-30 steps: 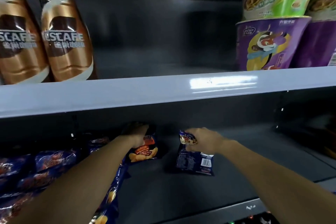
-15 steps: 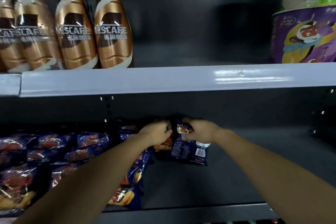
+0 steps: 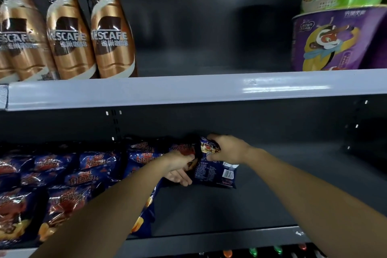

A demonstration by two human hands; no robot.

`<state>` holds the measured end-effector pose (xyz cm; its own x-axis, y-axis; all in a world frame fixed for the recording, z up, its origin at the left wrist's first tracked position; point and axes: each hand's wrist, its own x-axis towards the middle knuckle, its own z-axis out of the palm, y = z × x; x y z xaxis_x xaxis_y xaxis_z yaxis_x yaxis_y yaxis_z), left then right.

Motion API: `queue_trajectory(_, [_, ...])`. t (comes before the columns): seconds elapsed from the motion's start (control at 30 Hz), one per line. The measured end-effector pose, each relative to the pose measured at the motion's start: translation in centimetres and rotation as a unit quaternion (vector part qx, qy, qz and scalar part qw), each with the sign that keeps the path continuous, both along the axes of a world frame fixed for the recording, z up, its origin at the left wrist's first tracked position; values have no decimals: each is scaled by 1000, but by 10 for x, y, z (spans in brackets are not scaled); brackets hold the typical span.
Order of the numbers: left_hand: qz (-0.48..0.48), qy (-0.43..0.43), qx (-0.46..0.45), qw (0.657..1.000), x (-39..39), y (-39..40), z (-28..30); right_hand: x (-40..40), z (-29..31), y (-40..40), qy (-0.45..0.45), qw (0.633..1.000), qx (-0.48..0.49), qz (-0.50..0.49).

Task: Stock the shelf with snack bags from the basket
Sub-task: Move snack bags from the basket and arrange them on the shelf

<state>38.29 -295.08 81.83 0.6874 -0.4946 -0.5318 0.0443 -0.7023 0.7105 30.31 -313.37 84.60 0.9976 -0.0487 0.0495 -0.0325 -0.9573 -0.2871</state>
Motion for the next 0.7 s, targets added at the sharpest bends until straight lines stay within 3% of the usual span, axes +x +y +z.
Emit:
queue_trajectory(0.2, [75,139,-67,985,-1,-5,-7,-13,7,-5,-17,995,84,47])
queue_trajectory(0.3, [120,168,-137,969,0,-9,-10,-24,9,-2,44,983,152,97])
queue_trajectory(0.43, [137,76,-221,963,-1,-3,-8,-25,0,-1,63,969,214,106])
queue_trajectory(0.6, [147,-13,-247,958,6,15,-2,-3,-17,-8,-49,974,219,10])
queue_trajectory(0.7, [132,-50,-262,955,9,25,3,8,-21,-8,-70,975,207,-38])
